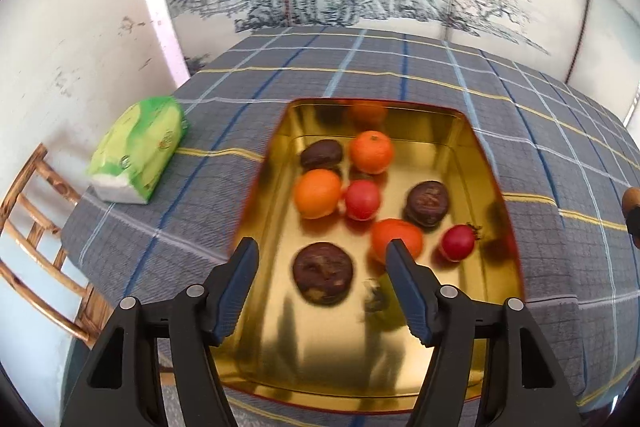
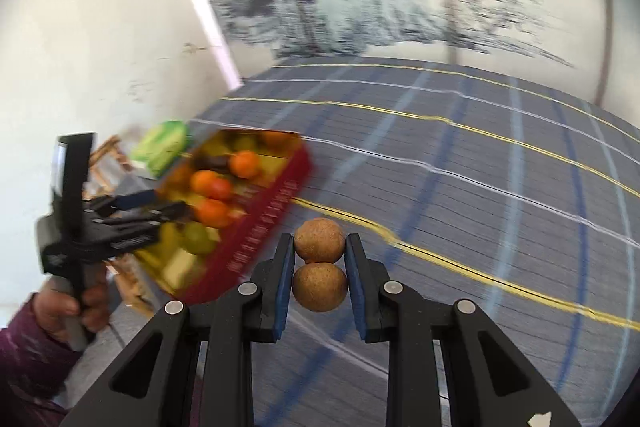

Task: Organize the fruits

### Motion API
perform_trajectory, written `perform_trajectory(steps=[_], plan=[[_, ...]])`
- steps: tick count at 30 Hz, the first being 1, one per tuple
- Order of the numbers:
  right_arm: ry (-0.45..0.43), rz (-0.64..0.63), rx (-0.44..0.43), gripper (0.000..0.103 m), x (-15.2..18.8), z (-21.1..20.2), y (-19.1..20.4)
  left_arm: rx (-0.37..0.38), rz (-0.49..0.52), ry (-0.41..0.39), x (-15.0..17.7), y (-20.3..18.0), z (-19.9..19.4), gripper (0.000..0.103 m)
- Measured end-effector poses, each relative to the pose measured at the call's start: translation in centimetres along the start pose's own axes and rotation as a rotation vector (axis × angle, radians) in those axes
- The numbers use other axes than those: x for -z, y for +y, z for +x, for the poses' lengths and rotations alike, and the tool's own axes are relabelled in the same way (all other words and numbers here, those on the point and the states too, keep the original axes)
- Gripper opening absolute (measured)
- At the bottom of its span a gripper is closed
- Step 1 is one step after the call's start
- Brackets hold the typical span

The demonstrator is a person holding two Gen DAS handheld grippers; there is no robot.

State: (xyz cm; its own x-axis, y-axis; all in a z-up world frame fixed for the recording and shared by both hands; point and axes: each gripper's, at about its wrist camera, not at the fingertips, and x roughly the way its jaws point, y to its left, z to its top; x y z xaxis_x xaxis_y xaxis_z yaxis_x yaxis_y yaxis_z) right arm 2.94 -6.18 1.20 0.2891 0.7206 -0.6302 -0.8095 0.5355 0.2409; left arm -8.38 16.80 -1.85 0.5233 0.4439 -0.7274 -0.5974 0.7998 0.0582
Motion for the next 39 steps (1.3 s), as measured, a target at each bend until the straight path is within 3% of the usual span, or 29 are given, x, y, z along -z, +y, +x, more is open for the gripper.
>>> perform_trajectory(steps=[9,15,22,34,39], plan=[[0.065,-0.065,-0.132,0.024,-2.2,5.6,5.7,-0.024,-0.049,0.020,0.2,3.2,0.1,0.073],[0.122,-0.079,-0.168,0.024,-2.2,9.2,7.8,-0.036,-0.052,-0.028,0.1,3.9,-0.6,0.075],[0.156,-0.103,-0.154,0.024,-1.8,11.7,9.4,-0.061,-0.031,-0.084,-0.1,4.2,-1.1,0.076],[0.133,-0.184,-0.071,0.026,-1.7,13.1,11.1,-0.085,-0.108,-0.134,-0.6,6.3,-1.4,0.076],[0.063,-0.181,-0.064,0.041,-2.1,11.9,11.5,-0.098,-0.130,-0.149,-0.8,6.9,-1.9,0.077]])
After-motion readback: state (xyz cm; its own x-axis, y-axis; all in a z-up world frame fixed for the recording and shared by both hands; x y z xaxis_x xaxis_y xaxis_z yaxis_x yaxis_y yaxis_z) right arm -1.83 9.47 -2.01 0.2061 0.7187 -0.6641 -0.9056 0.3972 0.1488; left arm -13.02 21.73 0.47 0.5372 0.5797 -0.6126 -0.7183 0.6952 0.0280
